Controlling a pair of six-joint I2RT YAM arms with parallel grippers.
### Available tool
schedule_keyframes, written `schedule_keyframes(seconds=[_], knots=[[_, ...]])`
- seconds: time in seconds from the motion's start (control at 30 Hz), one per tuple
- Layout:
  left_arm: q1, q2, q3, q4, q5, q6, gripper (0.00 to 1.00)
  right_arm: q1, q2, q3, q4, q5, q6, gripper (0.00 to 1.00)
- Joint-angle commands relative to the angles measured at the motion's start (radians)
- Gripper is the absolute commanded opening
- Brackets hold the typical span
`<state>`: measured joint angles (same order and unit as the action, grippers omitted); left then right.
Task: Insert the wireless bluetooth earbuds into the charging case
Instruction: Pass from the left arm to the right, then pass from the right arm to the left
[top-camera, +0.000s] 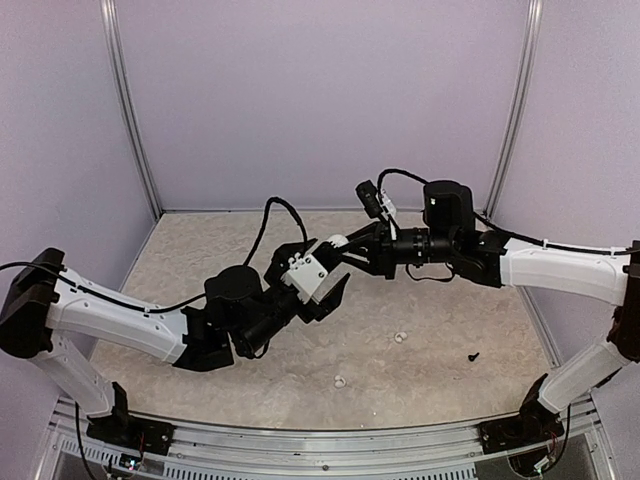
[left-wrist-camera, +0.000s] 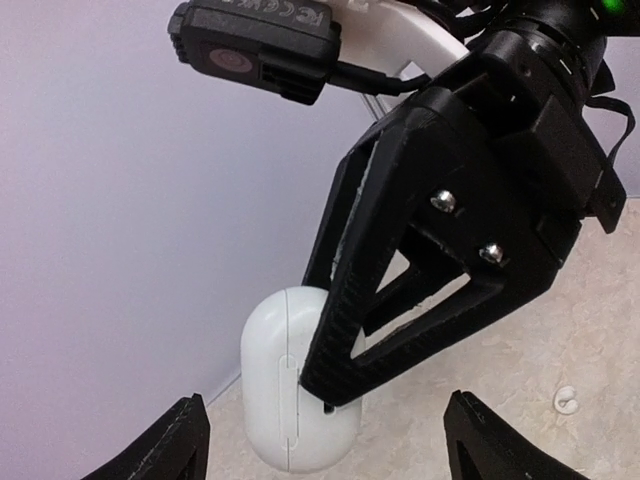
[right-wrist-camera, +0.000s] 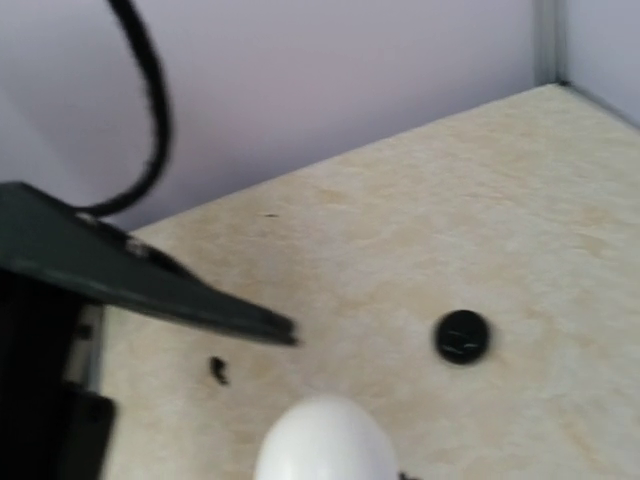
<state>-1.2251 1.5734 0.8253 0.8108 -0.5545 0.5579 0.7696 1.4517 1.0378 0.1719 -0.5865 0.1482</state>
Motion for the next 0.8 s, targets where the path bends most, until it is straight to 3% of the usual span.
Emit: schedule_keyframes(seconds=[0.0,0.13,0.33,0.57,0.77], knots=[[-0.019,-0.096,-0.028,-0.065,0.029,-0.201,0.81,0.006,-0.085,0.051,-0.087,0.164,-0.166,0.22],[0.02,-0.23,-0.111,-0.11,0.128,-0.433,0.8,0.006,-0.146,0.026,-0.103,0.308,-0.287,0.22],[0.231,-0.416,-0.189,-0.183,0.403,-0.839,0.75,0.02,-0.225,-0.041,-0.046,0.396,-0.373,0.23],[0.384,-0.491,-0.125,-0.295,0.63,-1.032,0.73,0.203,-0.232,-0.064,-0.039,0.77,-0.592,0.19],[0.443,-0.423,-0.051,-0.337,0.832,-1.142,0.7,0.379,-0.183,-0.123,0.138,1.106,-0.832,0.17]])
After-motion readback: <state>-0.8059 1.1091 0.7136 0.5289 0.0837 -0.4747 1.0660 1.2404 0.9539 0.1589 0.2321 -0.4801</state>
